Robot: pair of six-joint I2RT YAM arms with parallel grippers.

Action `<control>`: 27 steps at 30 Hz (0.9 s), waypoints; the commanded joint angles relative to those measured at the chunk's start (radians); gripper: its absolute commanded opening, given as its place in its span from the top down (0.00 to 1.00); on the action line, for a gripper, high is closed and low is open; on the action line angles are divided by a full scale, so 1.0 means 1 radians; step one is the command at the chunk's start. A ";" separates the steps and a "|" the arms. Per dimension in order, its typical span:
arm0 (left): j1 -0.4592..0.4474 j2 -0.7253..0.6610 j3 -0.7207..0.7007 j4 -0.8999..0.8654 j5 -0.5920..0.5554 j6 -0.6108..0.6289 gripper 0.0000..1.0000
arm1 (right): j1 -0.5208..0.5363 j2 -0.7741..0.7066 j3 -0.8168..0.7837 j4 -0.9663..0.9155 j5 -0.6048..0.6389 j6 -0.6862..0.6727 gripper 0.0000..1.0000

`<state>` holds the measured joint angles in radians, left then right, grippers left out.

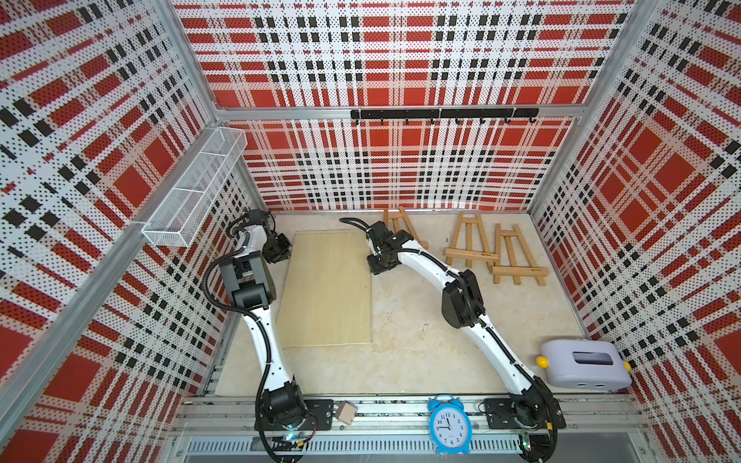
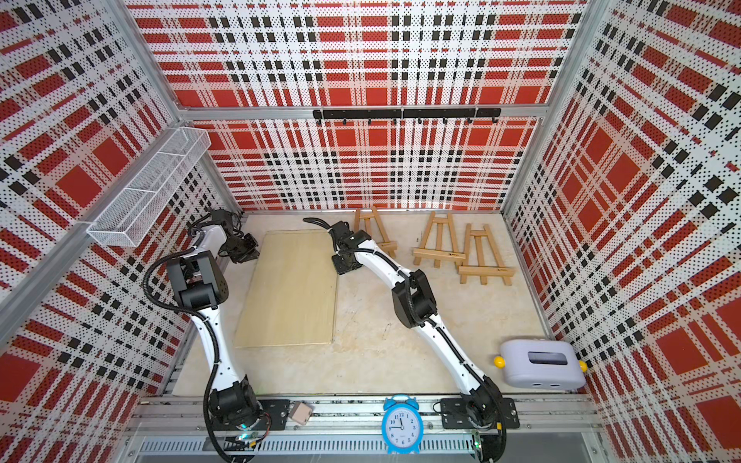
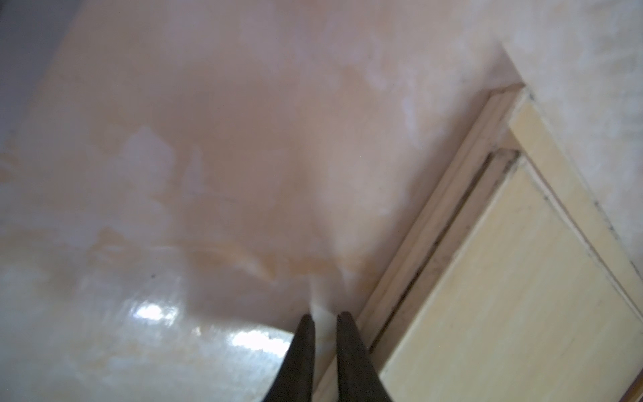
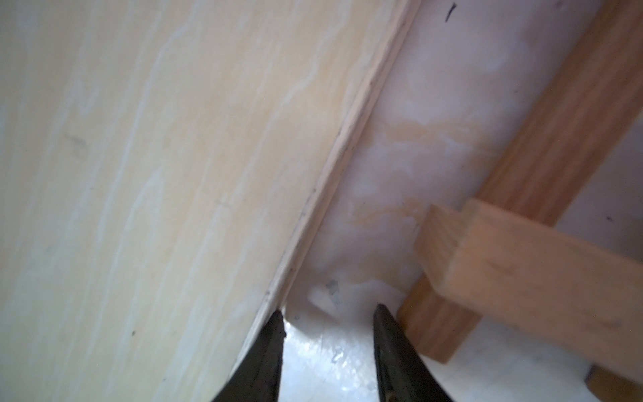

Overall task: Disassemble the easel
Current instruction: Adjust the drawing board at the center of the board.

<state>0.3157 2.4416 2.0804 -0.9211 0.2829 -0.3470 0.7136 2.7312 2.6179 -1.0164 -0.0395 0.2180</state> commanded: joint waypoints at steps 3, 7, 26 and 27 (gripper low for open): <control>-0.025 0.004 -0.034 -0.106 0.053 -0.028 0.82 | 0.017 0.009 -0.024 0.062 -0.057 -0.022 0.55; 0.007 -0.071 -0.061 -0.083 0.023 -0.027 0.81 | 0.008 -0.025 -0.065 0.078 -0.061 -0.016 0.50; -0.139 -0.846 -0.368 0.033 -0.026 -0.022 0.79 | -0.025 -0.697 -0.785 0.359 -0.369 -0.285 0.56; -0.160 -0.910 -0.388 0.034 -0.030 -0.034 0.78 | -0.020 -0.712 -0.777 0.302 -0.414 -0.313 0.56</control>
<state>0.1879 1.6608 1.7248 -0.9047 0.2745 -0.3622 0.6876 2.0800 1.8576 -0.6655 -0.2913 0.0227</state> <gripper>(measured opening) 0.215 0.436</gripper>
